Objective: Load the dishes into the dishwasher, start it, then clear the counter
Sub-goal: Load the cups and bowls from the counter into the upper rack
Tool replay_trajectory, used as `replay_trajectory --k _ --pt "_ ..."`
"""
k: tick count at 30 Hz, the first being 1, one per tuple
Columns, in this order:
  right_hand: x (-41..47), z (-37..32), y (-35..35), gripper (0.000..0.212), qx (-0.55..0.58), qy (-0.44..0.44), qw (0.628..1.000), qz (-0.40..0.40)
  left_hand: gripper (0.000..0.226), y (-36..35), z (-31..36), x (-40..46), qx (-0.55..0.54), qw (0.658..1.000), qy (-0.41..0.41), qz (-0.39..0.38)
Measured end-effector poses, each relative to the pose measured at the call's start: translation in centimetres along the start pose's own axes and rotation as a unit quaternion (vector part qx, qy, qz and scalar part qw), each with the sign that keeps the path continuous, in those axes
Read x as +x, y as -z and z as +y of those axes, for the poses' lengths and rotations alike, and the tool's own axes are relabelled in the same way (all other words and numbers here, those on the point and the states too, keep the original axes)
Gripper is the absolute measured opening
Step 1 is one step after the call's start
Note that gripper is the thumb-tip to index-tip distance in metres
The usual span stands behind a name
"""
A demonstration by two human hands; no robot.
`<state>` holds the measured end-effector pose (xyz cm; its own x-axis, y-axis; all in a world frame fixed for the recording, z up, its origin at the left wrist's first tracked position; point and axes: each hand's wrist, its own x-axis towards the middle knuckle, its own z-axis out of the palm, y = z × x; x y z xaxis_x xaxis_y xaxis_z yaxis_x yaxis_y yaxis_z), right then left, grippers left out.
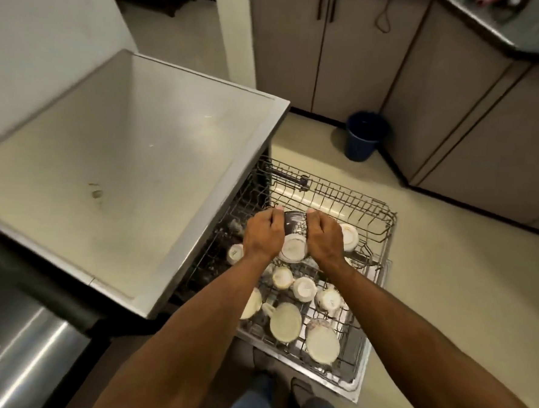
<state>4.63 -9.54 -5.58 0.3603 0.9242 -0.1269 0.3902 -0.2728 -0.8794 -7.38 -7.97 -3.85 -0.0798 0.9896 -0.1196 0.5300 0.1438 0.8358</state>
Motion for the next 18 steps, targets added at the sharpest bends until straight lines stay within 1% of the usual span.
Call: replay_trajectory --k 4,7,9,11,13,15,18 --pt "2.4 2.6 -1.2 0.046 -0.009 -0.052 0.999 0.014 0.039 -2.5 -1.2 2.9 0.023 0.999 0.019 -0.043" --pt "4.2 4.4 -2.3 0.048 -0.032 -0.064 0.997 0.003 0.039 -4.4 -2.8 4.7 0.04 0.997 0.043 -0.053" --pt "5.0 4.9 -2.7 0.047 -0.038 -0.057 0.998 -0.005 0.04 -5.2 -3.7 6.0 0.045 0.996 0.051 -0.051" --pt "6.5 6.6 -3.4 0.045 -0.049 -0.043 0.997 -0.046 0.039 -6.6 -5.4 8.0 0.034 0.996 0.063 -0.052" --pt "8.3 9.0 -4.4 0.046 -0.069 -0.028 0.993 -0.097 0.039 -8.4 -7.3 10.4 0.045 0.995 0.077 -0.05" --pt "9.9 10.9 -5.0 0.057 -0.075 -0.018 0.987 -0.14 0.038 -9.8 -9.0 12.4 0.072 0.992 0.092 -0.045" --pt "12.3 12.6 -6.0 0.07 -0.082 0.018 0.979 -0.185 0.035 -11.4 -10.7 14.8 0.092 0.99 0.104 -0.03"
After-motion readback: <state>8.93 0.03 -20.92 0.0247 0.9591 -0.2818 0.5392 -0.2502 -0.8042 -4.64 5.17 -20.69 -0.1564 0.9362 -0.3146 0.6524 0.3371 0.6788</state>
